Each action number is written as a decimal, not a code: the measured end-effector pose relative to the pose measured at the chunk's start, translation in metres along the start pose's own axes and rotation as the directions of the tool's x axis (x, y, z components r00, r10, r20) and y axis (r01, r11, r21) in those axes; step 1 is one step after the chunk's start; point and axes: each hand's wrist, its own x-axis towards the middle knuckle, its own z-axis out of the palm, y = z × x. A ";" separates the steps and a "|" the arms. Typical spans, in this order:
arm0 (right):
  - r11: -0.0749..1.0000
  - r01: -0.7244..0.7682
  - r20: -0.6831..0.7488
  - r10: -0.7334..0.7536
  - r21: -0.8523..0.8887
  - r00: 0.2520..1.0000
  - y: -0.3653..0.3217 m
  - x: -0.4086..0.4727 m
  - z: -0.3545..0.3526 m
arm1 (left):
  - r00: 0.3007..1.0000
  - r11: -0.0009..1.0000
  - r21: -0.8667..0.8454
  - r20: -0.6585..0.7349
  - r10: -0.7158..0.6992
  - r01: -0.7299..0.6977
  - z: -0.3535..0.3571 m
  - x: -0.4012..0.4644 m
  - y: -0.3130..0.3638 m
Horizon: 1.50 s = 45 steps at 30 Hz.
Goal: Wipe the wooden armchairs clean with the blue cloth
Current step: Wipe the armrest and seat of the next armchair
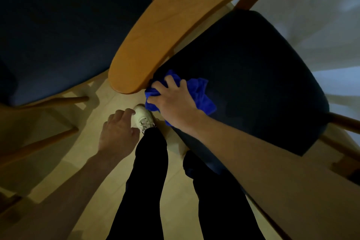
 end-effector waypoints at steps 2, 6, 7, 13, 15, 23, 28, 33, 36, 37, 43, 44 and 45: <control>1.000 0.014 0.011 -0.014 0.002 1.000 -0.002 -0.007 0.002 | 1.000 1.000 0.013 -0.003 0.020 -0.020 0.000 -0.004 -0.002; 0.993 0.098 0.105 -0.104 0.064 0.989 0.011 -0.060 0.028 | 0.998 0.999 -0.016 -0.043 0.049 -0.050 -0.001 -0.008 0.003; 0.991 0.121 0.153 -0.127 0.050 0.980 0.016 -0.084 0.040 | 0.997 0.998 -0.018 -0.046 0.060 -0.061 0.000 -0.008 0.005; 0.989 0.112 0.415 -0.141 0.093 0.899 0.045 -0.170 0.077 | 0.993 0.994 0.014 -0.039 0.111 -0.110 0.009 -0.007 0.011; 0.985 0.114 0.382 -0.156 0.129 0.911 0.049 -0.160 0.066 | 0.992 0.993 0.018 -0.045 0.121 -0.120 0.012 -0.009 0.012; 0.948 -0.159 -0.184 0.214 0.275 0.959 0.057 -0.031 -0.017 | 0.990 0.992 0.043 -0.069 0.124 -0.122 0.020 -0.017 0.005; 0.924 -0.339 -0.079 0.356 0.177 0.931 0.034 0.019 -0.014 | 0.990 0.991 0.060 -0.064 0.126 -0.122 0.021 -0.022 0.001; 0.992 -0.092 -0.164 0.106 0.092 0.981 0.011 -0.051 0.033 | 0.988 0.986 0.083 -0.041 0.149 -0.145 0.021 -0.021 0.003; 1.000 0.029 -0.063 -0.029 0.002 0.998 0.020 -0.102 0.058 | 0.985 0.983 0.082 -0.032 0.169 -0.166 0.023 -0.018 0.004; 0.998 0.055 -0.019 -0.055 -0.011 0.998 0.025 -0.119 0.065 | 0.984 0.982 0.081 -0.033 0.174 -0.171 0.024 -0.016 0.005; 0.990 0.133 0.220 -0.138 0.037 0.966 0.053 -0.180 0.073 | 0.971 0.972 0.041 -0.064 0.232 -0.229 0.028 -0.009 0.008; 0.988 0.127 0.216 -0.144 0.089 0.966 0.059 -0.175 0.065 | 0.967 0.970 0.038 -0.070 0.244 -0.242 0.028 -0.009 0.009; 0.982 0.104 0.180 -0.132 0.155 0.975 0.067 -0.165 0.055 | 0.965 0.967 0.036 -0.072 0.253 -0.251 0.029 -0.009 0.009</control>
